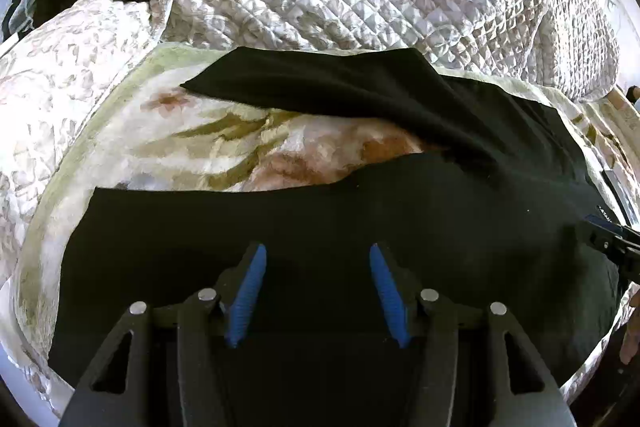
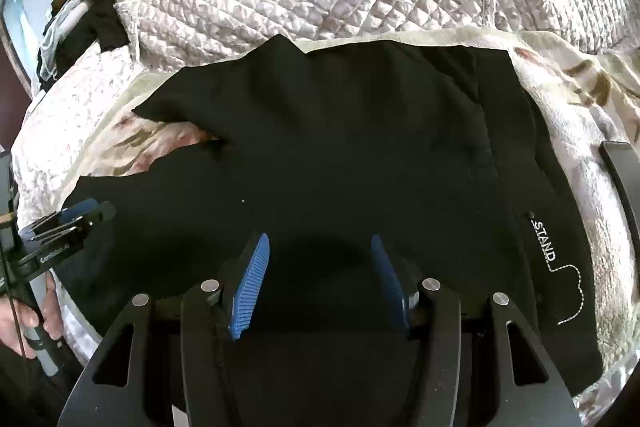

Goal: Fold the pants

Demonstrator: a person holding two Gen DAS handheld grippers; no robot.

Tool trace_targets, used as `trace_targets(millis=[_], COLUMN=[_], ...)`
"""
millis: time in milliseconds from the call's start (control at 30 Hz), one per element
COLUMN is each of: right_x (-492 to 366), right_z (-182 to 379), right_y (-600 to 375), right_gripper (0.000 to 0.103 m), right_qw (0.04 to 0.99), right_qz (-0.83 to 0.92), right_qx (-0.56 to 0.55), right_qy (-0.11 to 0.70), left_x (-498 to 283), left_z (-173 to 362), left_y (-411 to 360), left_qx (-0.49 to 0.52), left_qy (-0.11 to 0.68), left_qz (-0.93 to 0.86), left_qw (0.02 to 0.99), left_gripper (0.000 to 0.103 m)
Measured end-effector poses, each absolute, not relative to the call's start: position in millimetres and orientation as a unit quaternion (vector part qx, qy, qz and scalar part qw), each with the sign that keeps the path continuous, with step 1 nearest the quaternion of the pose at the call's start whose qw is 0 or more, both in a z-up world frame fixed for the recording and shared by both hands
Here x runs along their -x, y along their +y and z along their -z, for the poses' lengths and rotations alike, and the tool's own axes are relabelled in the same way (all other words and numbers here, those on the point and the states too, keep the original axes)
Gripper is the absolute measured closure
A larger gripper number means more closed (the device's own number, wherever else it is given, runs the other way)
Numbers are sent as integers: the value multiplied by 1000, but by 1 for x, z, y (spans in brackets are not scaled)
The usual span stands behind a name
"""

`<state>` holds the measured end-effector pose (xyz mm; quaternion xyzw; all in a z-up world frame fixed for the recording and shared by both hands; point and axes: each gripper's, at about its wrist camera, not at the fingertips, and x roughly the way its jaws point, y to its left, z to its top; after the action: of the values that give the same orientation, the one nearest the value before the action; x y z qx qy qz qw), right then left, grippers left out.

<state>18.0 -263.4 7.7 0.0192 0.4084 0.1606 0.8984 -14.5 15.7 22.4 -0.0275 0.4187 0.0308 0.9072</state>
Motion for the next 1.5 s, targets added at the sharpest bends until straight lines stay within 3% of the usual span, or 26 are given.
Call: trace_targets(millis=[267, 667, 967, 1167, 1200, 1233, 1267, 1300, 1333, 1500], right_x=[-45, -161, -256, -289, -289, -289, -287, -285, -282, -247], right_z=[-26, -48, -30, -2, -2, -2, -3, -5, -7, -40], right_y=[-264, -268, -261, -247, -245, -243, -240, -237, -234, -237], right_gripper=[45, 43, 36, 36, 37, 52, 62, 90, 95, 96], right_qw=[890, 889, 878, 864, 865, 864, 866, 868, 866, 884], right_qz=[-185, -209, -219, -211, -209, -209, -207, -203, -207, -213], right_qx=[0, 47, 100, 138, 143, 147, 155, 163, 165, 157], right_qy=[416, 405, 413, 436, 433, 433, 428, 423, 424, 385], left_x=[-14, -136, -234, -253, -253, -254, -255, -256, -257, -240], left_z=[-35, -56, -31, -5, -4, -4, -4, -6, -7, -30], left_y=[7, -2, 8, 6, 5, 4, 1, -5, -12, -14], left_qx=[21, -2, -18, -34, -33, -26, -21, -29, -42, -33], left_qy=[427, 403, 411, 423, 425, 428, 432, 432, 432, 415], left_qz=[-3, 26, -6, -8, -3, 7, 23, 36, 43, 35], left_qw=[904, 915, 911, 906, 905, 903, 901, 901, 900, 909], left_gripper=[43, 26, 22, 21, 28, 45, 57, 82, 100, 101])
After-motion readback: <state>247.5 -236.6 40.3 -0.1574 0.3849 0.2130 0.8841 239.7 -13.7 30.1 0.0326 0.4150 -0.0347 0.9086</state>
